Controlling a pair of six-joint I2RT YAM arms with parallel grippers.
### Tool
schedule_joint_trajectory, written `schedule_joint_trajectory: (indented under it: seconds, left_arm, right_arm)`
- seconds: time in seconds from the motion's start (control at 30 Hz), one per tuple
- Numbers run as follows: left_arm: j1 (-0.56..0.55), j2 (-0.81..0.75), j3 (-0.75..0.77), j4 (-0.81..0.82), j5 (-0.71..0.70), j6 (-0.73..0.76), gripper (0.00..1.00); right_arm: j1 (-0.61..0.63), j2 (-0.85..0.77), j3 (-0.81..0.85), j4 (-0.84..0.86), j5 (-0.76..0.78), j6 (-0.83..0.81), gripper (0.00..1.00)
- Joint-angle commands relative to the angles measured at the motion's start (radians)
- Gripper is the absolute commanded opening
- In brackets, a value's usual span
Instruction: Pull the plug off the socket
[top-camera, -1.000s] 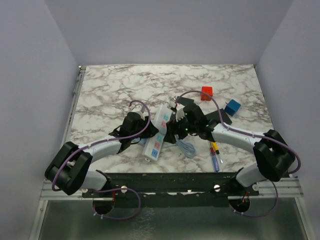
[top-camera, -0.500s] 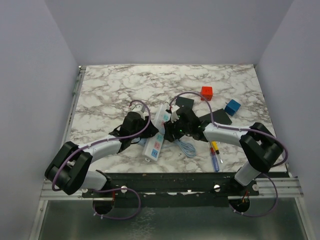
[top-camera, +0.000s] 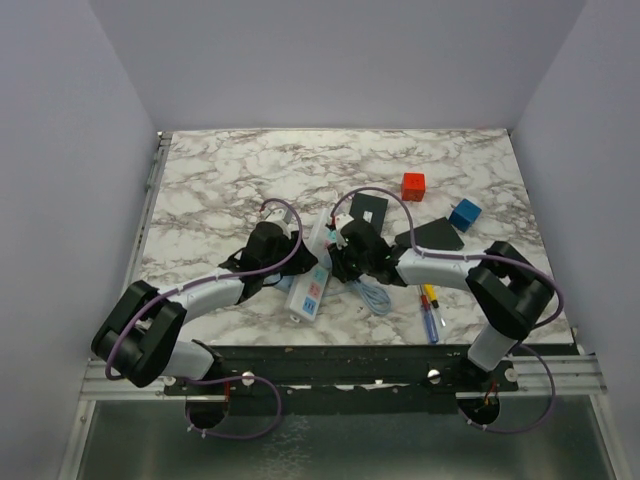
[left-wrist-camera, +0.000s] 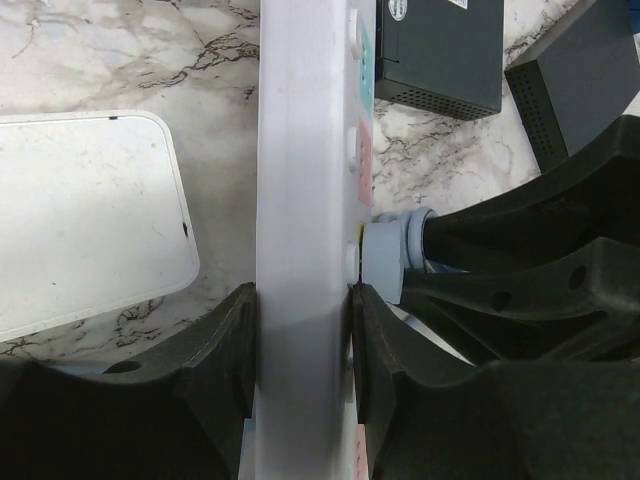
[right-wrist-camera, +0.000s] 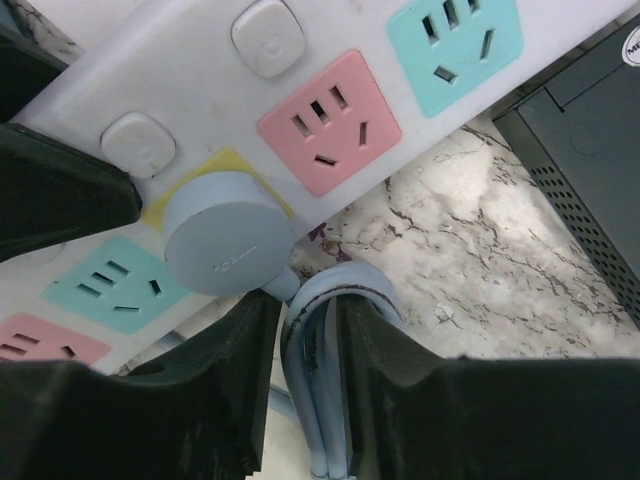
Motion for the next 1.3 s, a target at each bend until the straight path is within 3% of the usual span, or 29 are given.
schedule_joint_trajectory:
  seconds: [0.0, 0.13, 0.2, 0.23, 0.3, 0.4, 0.53, 0.83, 1.1, 1.27]
  left_arm:
    - [-0.006, 0.038, 0.001, -0.108, 0.019, 0.041, 0.00]
    - [-0.007, 0.032, 0.007, -0.107, 0.015, 0.037, 0.00]
    - [-0.006, 0.033, 0.014, -0.111, 0.013, 0.035, 0.00]
    - [-0.007, 0.032, 0.020, -0.115, 0.011, 0.032, 0.04]
    - [-0.006, 0.029, 0.031, -0.132, 0.000, 0.029, 0.28]
    - [-0.006, 0.012, 0.037, -0.156, -0.007, 0.031, 0.53]
    - [-0.006, -0.036, 0.029, -0.194, -0.021, 0.029, 0.66]
    - [-0.006, -0.186, -0.012, -0.274, 0.013, 0.001, 0.73]
    - [-0.005, -0.204, -0.063, -0.275, 0.010, -0.004, 0.72]
    - [-0.003, -0.155, -0.030, -0.266, -0.002, 0.012, 0.63]
  right_arm:
    - [0.034, 0.050, 0.018, 0.014, 0.078, 0.039, 0.29]
    - [0.035, 0.022, -0.005, 0.020, 0.104, 0.061, 0.05]
    - [0.035, 0.004, -0.023, 0.029, 0.115, 0.068, 0.00]
    - [0.035, -0.007, -0.035, 0.036, 0.119, 0.072, 0.00]
    - [0.035, -0.025, -0.054, 0.050, 0.132, 0.094, 0.00]
    - [0.035, -0.046, -0.082, 0.072, 0.138, 0.126, 0.00]
    - [0.035, -0.052, -0.099, 0.090, 0.137, 0.163, 0.00]
    - [0.035, -0.041, -0.098, 0.100, 0.139, 0.190, 0.00]
    - [0.034, -0.031, -0.080, 0.111, 0.122, 0.189, 0.00]
    - [0.035, -0.028, -0.079, 0.124, 0.107, 0.191, 0.00]
